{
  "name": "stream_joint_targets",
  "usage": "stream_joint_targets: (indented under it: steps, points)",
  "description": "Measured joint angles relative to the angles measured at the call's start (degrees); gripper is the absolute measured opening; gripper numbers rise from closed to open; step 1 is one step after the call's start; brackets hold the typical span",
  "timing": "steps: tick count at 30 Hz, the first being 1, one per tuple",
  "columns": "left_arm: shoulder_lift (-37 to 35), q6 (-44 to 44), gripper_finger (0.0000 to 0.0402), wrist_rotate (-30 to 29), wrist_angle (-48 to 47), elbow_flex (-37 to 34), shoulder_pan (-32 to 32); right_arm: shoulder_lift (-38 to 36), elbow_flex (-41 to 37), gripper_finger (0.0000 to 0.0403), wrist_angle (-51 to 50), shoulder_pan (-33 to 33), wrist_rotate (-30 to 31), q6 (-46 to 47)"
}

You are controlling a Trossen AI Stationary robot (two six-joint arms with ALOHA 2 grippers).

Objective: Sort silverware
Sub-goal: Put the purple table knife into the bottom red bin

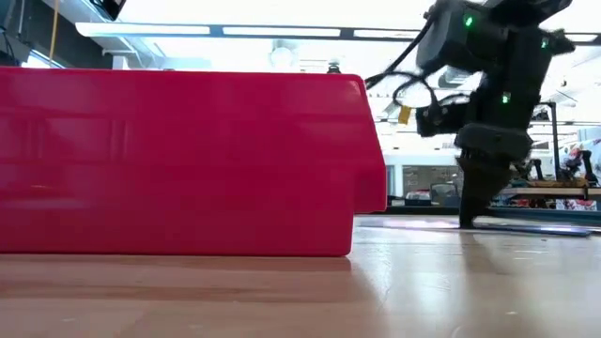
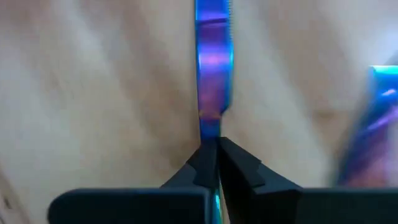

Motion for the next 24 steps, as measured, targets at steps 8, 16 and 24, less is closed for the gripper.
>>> stream_joint_targets:
  steps: [8, 16, 24]
  points:
    - [1.6, 0.1, 0.0000, -0.1, 0.4, 0.0, 0.0, -10.3, 0.1, 0.0003, -4.9, -0.3, 6.2, 6.8]
    - [15.1, 19.5, 0.0000, 5.1, 25.2, -0.8, 6.5, -14.0, 0.2, 0.0004, -7.4, -0.9, -1.2, 8.8]
    - [37.1, 22.6, 0.0000, 28.3, 18.2, 19.4, 22.5, -14.1, 0.3, 0.0081, -19.4, -0.3, -2.3, 11.2]
